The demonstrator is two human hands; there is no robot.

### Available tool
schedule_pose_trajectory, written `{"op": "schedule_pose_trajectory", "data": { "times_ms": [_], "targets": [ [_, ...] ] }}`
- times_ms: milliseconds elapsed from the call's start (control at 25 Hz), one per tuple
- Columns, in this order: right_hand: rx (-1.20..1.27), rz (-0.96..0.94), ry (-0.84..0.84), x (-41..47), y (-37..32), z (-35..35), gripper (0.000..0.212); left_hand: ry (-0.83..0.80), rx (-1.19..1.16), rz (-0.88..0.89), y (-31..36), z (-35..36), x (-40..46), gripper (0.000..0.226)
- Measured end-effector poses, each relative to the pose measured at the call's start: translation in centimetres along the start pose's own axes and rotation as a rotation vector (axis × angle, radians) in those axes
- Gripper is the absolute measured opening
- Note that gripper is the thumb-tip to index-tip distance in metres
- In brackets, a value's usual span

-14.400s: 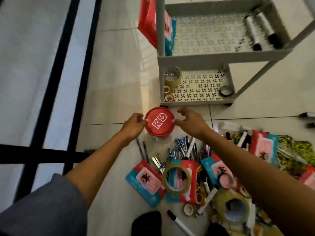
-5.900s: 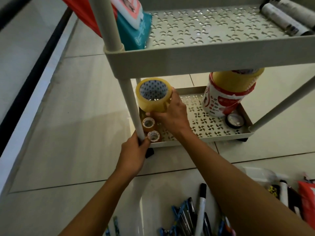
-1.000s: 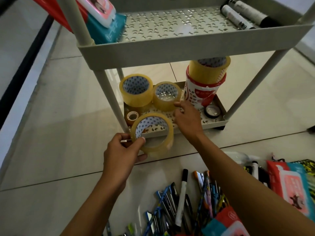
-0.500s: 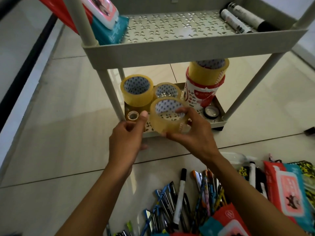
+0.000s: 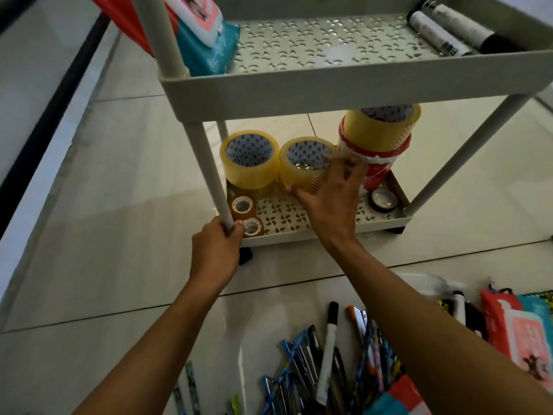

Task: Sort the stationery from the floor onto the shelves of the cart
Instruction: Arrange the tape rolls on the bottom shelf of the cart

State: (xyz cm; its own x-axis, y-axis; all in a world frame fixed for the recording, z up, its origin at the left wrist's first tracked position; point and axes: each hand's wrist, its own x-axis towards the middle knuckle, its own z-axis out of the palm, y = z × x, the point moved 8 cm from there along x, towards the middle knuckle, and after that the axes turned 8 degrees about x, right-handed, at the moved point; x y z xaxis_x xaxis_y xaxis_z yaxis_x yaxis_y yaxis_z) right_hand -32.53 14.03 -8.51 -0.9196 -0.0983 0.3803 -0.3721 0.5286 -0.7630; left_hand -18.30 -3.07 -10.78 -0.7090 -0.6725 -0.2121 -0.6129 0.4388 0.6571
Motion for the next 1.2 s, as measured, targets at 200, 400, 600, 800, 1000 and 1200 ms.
{"op": "schedule_pose_trajectory", "data": {
  "times_ms": [200,400,600,800,1000,1200],
  "targets": [
    [0.022,0.059,0.051,0.1,0.7,1.3,0.093,-0.009,0.015,0.057,0.1,0.2,0.0,0.032],
    [0.034,0.059,0.138,-0.2,0.7,1.7,0.083,-0.031,0.033,0.049,-0.3,0.3,0.5,0.029],
    [0.041,0.118,0.117,-0.3,1.1,1.9,0.087,-0.051,0.057,0.057,-0.4,0.3,0.5,0.029],
    [0.032,0.142,0.083,0.3,1.2,1.8,0.090,-0.058,0.072,0.080,-0.2,0.3,0.6,0.031],
    [0.091,0.187,-0.021,0.2,1.2,1.6,0.095,-0.083,0.075,0.062,-0.2,0.1,0.4,0.032],
    [0.204,0.195,-0.102,-3.4,-0.3,-1.9,0.069,-0.146,0.049,0.076,-0.5,-0.2,0.2,0.044]
  ]
}}
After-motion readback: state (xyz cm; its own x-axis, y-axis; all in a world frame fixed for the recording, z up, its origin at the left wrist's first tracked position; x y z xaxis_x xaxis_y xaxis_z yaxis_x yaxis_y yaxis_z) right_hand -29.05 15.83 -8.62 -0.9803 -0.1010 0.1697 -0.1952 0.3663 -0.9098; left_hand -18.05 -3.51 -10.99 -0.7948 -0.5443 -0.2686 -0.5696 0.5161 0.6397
